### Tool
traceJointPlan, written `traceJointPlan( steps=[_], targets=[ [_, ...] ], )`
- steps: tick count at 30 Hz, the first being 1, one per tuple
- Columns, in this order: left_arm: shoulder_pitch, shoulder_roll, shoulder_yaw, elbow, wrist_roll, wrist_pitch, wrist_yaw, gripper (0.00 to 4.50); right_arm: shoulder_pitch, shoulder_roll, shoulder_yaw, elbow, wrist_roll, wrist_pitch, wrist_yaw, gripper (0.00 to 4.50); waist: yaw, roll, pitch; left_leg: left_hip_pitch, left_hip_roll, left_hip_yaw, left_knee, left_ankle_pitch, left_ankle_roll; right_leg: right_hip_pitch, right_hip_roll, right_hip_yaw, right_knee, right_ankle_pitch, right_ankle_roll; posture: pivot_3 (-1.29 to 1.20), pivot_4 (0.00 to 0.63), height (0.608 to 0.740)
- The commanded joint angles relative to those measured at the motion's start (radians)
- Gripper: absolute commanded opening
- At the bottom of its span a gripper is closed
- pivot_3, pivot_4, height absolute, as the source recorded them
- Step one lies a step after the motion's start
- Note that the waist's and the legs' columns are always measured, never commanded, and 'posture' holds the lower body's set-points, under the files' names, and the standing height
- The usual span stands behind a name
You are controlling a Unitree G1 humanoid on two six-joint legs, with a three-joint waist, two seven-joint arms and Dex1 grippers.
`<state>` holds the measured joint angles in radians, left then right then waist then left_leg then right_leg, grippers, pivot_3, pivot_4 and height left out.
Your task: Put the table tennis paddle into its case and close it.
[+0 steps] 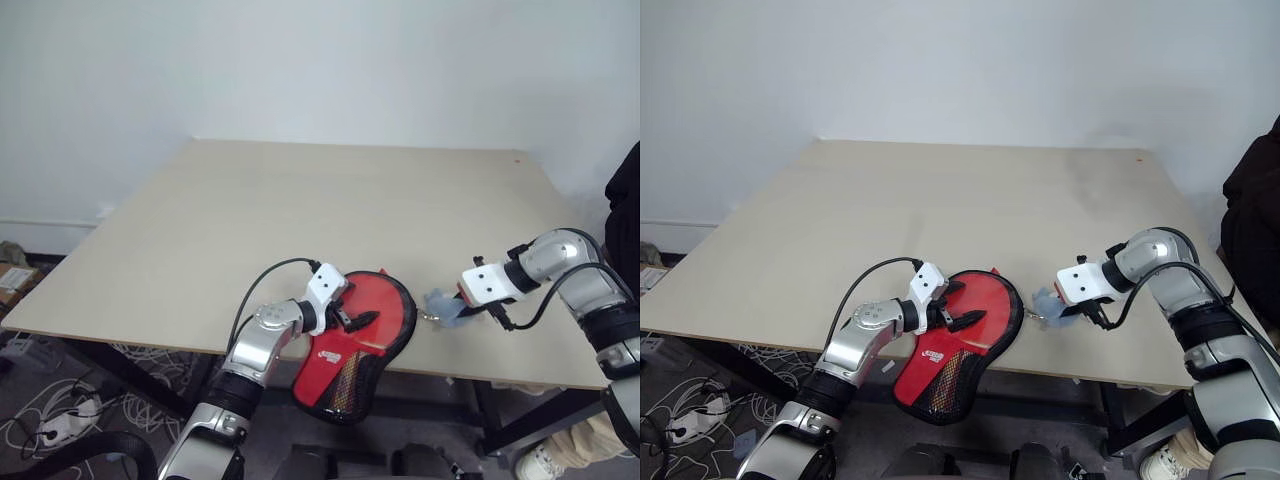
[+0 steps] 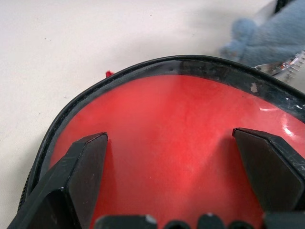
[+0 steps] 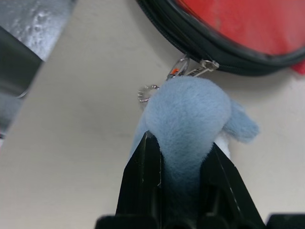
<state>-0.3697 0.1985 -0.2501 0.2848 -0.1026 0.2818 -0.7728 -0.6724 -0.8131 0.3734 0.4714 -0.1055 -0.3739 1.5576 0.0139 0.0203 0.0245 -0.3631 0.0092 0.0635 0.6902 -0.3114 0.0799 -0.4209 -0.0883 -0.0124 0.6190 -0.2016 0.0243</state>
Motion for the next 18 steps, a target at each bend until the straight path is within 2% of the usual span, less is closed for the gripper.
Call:
traceJointPlan(
  steps=[1, 9, 18],
  targets=[
    [0.048, 0.019, -0.022, 0.088, 0.027, 0.054, 0.007, 4.5, 0.051, -0.078, 0.01, -0.113, 0.062, 0.021, 0.057, 0.37, 0.002, -0.001, 0.001, 0.0, 0.0, 0.0, 0.0, 0.0, 0.0, 0.0, 0.0, 0.0, -0.001, 0.0, 0.0, 0.0, 0.0, 0.74],
    [0.044, 0.021, -0.025, 0.094, 0.022, 0.051, 0.007, 4.5, 0.133, -0.124, 0.014, -0.219, 0.074, 0.024, 0.053, 0.37, 0.004, -0.003, 0.002, 0.001, 0.0, -0.002, 0.0, -0.001, 0.001, 0.005, 0.0, -0.003, -0.006, 0.0, 0.001, 0.0, 0.0, 0.74],
    [0.035, 0.037, -0.06, 0.076, 0.025, 0.045, -0.053, 4.5, 0.057, -0.052, 0.021, -0.11, -0.005, 0.027, -0.036, 0.37, -0.001, -0.004, 0.002, 0.003, 0.0, -0.003, 0.0, -0.002, 0.002, 0.01, 0.001, -0.004, -0.01, 0.0, 0.001, 0.0, 0.0, 0.74]
  ],
)
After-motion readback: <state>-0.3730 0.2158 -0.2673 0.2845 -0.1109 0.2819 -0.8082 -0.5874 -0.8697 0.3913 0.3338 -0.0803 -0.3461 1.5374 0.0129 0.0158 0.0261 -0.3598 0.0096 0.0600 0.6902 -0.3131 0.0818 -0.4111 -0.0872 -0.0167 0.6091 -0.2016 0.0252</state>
